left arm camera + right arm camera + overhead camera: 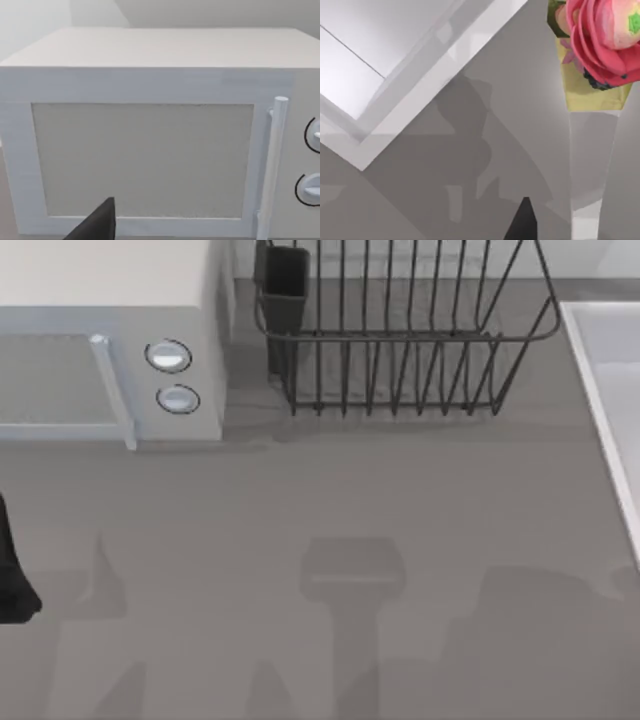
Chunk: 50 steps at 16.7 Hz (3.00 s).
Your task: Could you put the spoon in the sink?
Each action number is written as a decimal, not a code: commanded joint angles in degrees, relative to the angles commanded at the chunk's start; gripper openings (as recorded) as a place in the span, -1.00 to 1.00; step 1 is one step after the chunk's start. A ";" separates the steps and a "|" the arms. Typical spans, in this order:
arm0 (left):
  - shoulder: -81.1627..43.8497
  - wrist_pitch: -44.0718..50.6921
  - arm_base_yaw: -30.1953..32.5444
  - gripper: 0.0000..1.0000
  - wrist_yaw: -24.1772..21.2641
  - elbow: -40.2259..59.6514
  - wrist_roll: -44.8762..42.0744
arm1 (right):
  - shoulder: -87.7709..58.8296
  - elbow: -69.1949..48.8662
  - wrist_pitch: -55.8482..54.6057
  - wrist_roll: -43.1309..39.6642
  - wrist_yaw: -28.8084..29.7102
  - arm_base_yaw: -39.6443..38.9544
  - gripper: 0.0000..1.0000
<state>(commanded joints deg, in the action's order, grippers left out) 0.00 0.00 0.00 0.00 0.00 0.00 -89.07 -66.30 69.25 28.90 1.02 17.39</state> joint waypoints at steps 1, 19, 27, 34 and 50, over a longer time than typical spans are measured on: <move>0.00 0.00 0.00 1.00 0.00 0.00 0.00 | -3.41 -4.25 1.53 0.45 0.02 -0.32 -1.00; 0.00 0.00 0.00 1.00 0.00 0.00 0.00 | -66.44 -97.36 28.00 7.83 0.21 -7.87 -1.00; 0.00 0.00 0.00 1.00 0.00 0.00 0.00 | -67.80 -99.33 28.13 8.09 0.19 -7.81 -1.00; 0.00 0.00 0.00 1.00 0.00 0.00 0.00 | -62.90 -83.18 17.60 7.95 0.14 -8.26 -1.00; 0.00 0.00 0.00 1.00 0.00 0.00 0.00 | -60.04 -74.02 10.78 8.15 0.15 -8.36 0.06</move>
<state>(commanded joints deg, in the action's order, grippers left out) 0.00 0.00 0.00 0.00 0.00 0.00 -149.11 -140.32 80.03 37.05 1.17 9.03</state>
